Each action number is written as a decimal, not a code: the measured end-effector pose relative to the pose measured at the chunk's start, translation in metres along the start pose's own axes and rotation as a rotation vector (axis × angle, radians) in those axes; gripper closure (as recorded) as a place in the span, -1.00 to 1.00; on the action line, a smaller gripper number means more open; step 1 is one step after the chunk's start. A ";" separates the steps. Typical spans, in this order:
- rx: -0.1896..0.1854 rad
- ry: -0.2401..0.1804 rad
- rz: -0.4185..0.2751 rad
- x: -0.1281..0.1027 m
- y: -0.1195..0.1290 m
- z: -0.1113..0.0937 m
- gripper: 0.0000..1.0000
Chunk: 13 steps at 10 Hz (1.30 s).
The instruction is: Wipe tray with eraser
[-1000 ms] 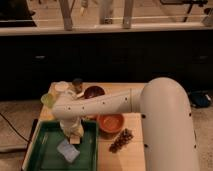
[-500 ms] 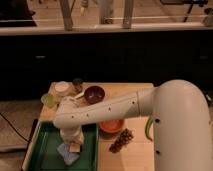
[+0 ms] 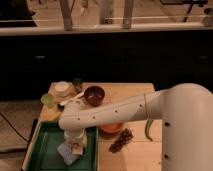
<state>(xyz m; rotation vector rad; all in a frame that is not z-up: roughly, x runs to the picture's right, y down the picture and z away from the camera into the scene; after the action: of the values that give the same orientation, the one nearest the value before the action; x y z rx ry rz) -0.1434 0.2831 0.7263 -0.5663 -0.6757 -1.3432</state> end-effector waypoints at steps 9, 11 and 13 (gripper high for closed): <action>-0.021 -0.076 0.078 0.039 0.034 0.020 1.00; -0.038 -0.090 0.051 0.049 0.018 0.030 1.00; -0.039 -0.092 0.011 0.051 -0.006 0.035 1.00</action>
<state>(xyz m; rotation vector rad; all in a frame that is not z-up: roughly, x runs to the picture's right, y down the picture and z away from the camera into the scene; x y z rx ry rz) -0.1481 0.2725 0.7873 -0.6657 -0.7218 -1.3287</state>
